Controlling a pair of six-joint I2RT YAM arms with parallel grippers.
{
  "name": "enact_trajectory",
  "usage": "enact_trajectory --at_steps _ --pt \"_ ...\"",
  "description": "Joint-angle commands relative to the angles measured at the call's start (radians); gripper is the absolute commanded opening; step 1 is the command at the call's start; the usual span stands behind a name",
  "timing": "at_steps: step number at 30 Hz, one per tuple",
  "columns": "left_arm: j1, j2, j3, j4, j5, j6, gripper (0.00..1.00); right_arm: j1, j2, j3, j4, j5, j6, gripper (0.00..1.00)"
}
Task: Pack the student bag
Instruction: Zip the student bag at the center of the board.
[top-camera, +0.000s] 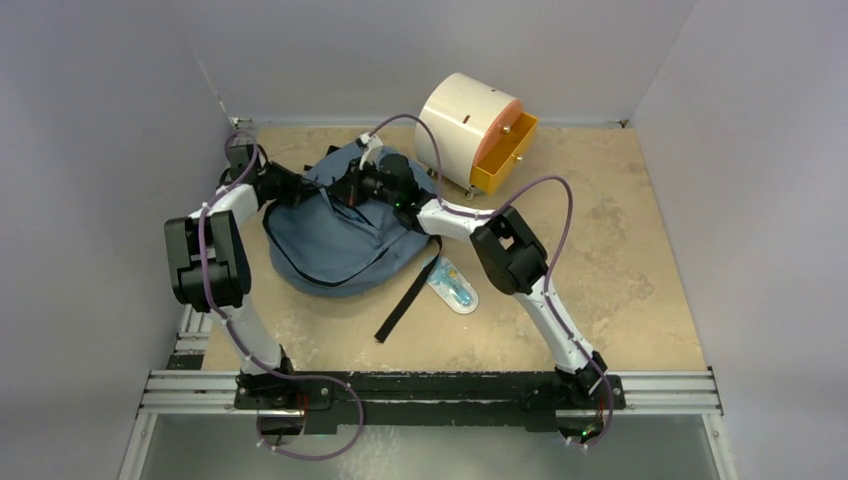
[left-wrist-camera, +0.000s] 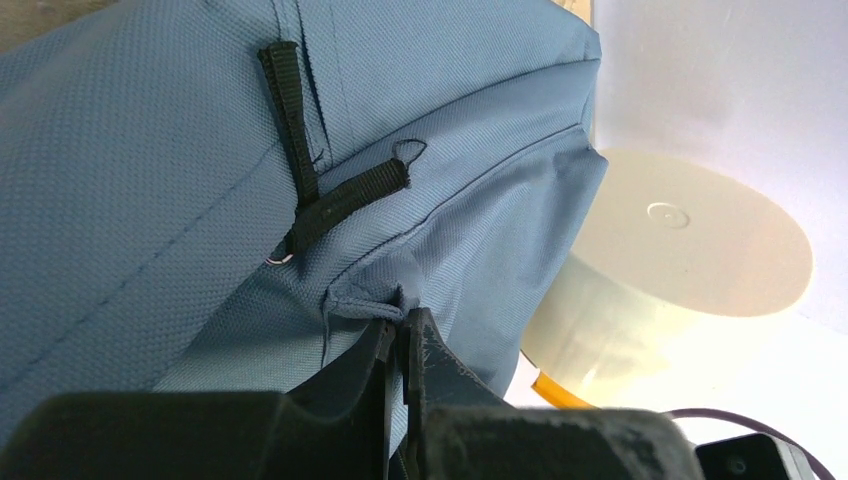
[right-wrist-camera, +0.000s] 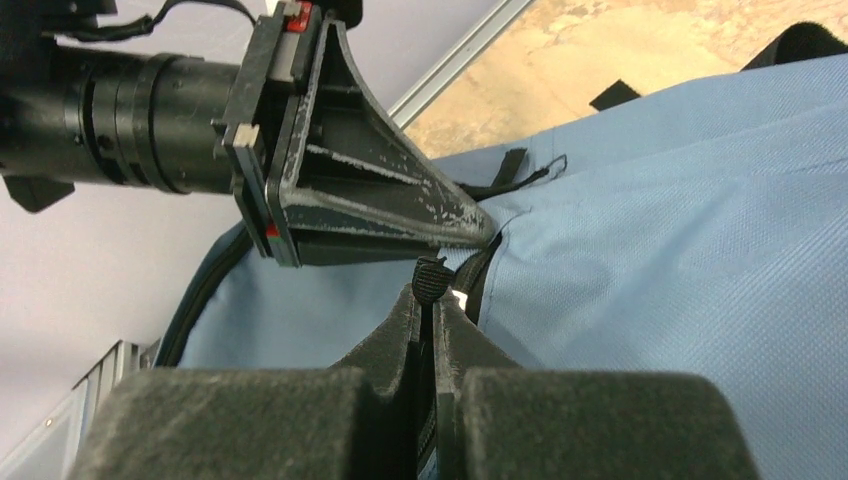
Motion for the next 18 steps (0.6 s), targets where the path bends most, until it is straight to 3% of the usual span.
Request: enact_trajectory --at_steps 1,18 --pt "0.023 0.021 0.054 0.041 -0.052 0.019 0.0 -0.005 -0.136 -0.035 0.019 -0.071 -0.042 0.0" --pt "0.072 0.093 0.102 0.05 -0.054 0.057 0.0 -0.004 -0.366 -0.317 -0.082 -0.064 -0.152 0.0"
